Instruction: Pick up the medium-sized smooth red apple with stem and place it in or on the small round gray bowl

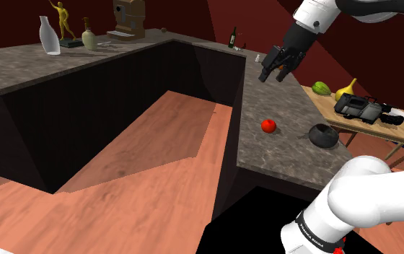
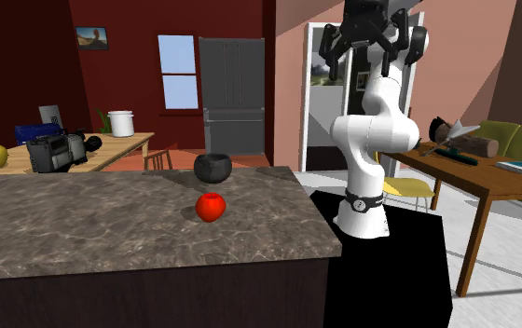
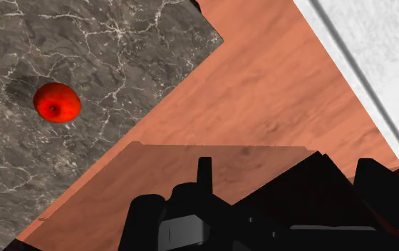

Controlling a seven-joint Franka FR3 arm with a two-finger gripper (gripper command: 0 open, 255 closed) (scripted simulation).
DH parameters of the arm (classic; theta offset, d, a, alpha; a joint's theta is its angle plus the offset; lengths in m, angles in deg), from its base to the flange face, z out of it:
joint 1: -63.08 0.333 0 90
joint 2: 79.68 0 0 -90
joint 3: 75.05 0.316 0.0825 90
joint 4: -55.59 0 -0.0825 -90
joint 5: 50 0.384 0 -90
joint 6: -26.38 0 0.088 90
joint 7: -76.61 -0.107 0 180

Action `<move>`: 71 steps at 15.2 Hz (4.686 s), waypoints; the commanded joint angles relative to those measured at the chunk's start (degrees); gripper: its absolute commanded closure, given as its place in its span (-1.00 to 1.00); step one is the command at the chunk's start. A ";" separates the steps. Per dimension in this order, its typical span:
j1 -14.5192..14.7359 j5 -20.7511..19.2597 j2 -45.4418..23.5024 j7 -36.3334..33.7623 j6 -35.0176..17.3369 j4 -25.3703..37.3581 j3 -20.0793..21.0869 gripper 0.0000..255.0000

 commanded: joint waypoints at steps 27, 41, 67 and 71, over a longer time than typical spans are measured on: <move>-8.12 -16.41 -38.47 24.14 -13.37 3.66 -18.12 -1.00; -11.22 -18.90 -51.72 28.58 -21.88 5.03 -21.56 -1.00; -10.86 -19.30 -47.85 29.43 -15.14 8.07 -21.35 1.00; -10.72 -19.41 -46.45 29.87 -12.15 9.74 -21.21 1.00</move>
